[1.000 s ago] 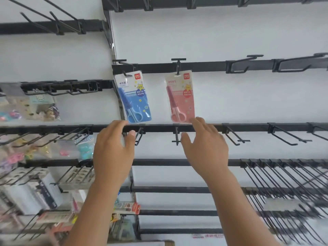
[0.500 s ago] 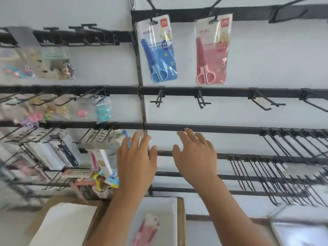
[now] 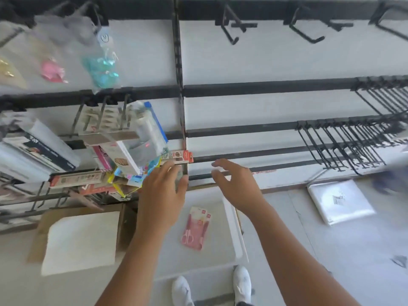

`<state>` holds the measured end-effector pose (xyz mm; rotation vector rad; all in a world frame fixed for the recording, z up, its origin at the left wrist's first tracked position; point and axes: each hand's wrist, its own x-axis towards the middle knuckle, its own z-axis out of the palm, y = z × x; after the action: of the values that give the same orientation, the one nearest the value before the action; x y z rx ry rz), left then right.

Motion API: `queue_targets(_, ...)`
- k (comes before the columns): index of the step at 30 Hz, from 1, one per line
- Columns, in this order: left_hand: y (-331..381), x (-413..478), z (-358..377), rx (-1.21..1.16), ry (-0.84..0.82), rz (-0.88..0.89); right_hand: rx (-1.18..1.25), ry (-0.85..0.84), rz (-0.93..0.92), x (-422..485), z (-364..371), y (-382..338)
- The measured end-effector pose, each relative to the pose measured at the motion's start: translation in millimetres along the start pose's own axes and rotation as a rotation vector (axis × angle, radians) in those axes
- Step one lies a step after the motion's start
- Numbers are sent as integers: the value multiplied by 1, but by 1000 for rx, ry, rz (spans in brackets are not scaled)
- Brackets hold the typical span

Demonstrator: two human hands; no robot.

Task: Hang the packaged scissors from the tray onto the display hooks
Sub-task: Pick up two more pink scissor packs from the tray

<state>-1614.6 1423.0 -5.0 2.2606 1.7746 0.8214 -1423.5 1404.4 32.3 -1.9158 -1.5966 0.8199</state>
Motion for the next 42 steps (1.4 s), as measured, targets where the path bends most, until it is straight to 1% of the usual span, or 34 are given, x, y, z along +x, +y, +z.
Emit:
queue_targets(5,-26,-21,54,-75,-169,-102,74,-70,188,13,45,50)
queue_targets(8,-41,-35,91,-109,-294,-230,113,-145,296,21,79,85)
queue_targets(13,-67,-65,156,-85,-488,-410,166,-255,473,23,132,144)
queue_targets(18,-75,-81,204,-136,-609,-572,140,-348,533,15,168,182)
queue_targets(21,-83,-93,230,-159,-617,-671,188,-326,577,10,182,195)
queue_targets(24,-86,-101,253,-69,-672,-734,202,-293,600,11,193,204)
queue_targets(28,-81,-108,269,-11,-640,-749,197,-263,614,13,208,213)
queue_targets(31,-86,-107,280,-18,-602,-763,210,-244,653,14,218,217)
queue_targets(32,-91,-108,283,-48,-608,-808,213,-238,665,14,220,217)
queue_targets(34,-104,-111,289,-196,-582,-883,207,-224,685,13,225,216)
queue_targets(35,-111,-113,289,-278,-553,-909,210,-217,698,13,227,215)
queue_targets(38,-112,-112,270,-424,-454,-981,205,-215,736,11,235,210)
queue_targets(40,-107,-107,249,-514,-384,-1007,172,-208,745,10,243,207)
queue_targets(42,-104,-105,231,-583,-331,-991,141,-187,757,9,255,205)
